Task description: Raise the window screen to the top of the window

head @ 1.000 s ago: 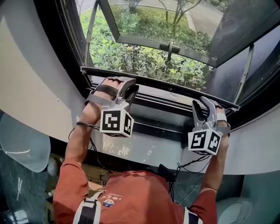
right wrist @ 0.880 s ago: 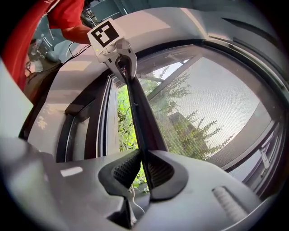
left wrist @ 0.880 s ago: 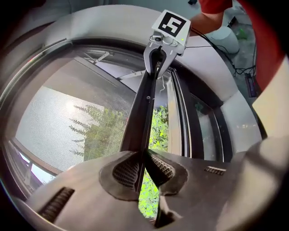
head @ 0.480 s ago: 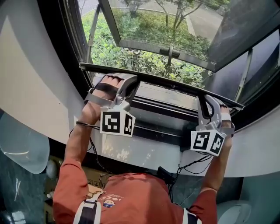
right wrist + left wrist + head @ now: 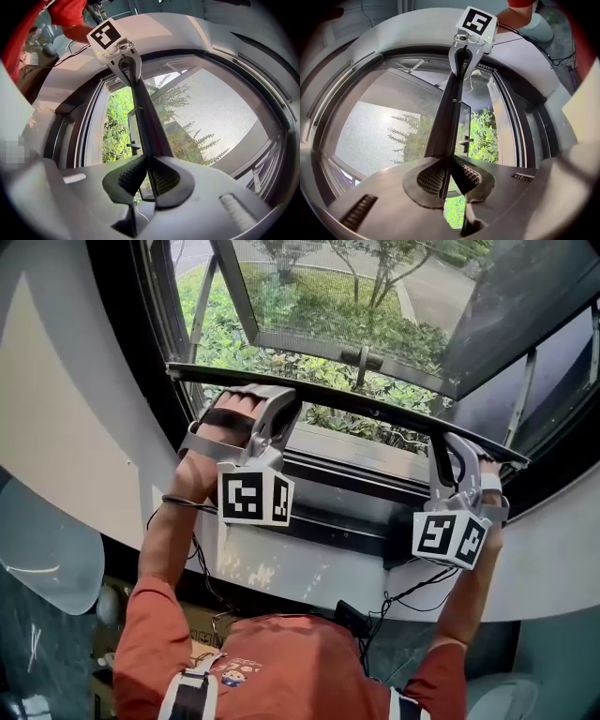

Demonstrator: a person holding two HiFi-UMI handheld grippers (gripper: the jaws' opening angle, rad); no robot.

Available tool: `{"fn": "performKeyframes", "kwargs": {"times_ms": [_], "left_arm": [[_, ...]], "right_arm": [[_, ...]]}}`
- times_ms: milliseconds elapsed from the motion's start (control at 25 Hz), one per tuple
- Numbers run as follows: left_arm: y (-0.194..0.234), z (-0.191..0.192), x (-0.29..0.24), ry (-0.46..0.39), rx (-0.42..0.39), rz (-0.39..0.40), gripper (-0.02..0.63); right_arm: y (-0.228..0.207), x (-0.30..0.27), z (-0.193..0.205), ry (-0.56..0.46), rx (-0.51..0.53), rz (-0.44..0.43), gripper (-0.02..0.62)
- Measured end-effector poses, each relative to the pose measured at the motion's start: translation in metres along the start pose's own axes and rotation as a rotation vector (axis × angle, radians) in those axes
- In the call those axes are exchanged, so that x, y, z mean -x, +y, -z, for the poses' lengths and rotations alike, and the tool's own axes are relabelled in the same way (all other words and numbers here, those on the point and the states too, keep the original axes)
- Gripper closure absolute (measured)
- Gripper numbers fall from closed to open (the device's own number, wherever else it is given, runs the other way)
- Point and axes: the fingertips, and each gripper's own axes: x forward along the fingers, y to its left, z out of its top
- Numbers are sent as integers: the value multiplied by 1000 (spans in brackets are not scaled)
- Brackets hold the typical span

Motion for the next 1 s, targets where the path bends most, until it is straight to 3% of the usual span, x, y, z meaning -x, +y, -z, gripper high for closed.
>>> {"fn": "performKeyframes", "kwargs": {"times_ms": [640,840,1000], "left_arm": [[12,-3,-3,-3,10,19,558],[11,-5,-3,-2,-11,-24,557],[27,-5,-3,-20,-10,-88,556]], "right_arm": [[-13,-2,-2,-7,4,58,545],[-13,-1,-1,-23,9,71,545],[-29,-1,-8,-45,21,135,542]]}}
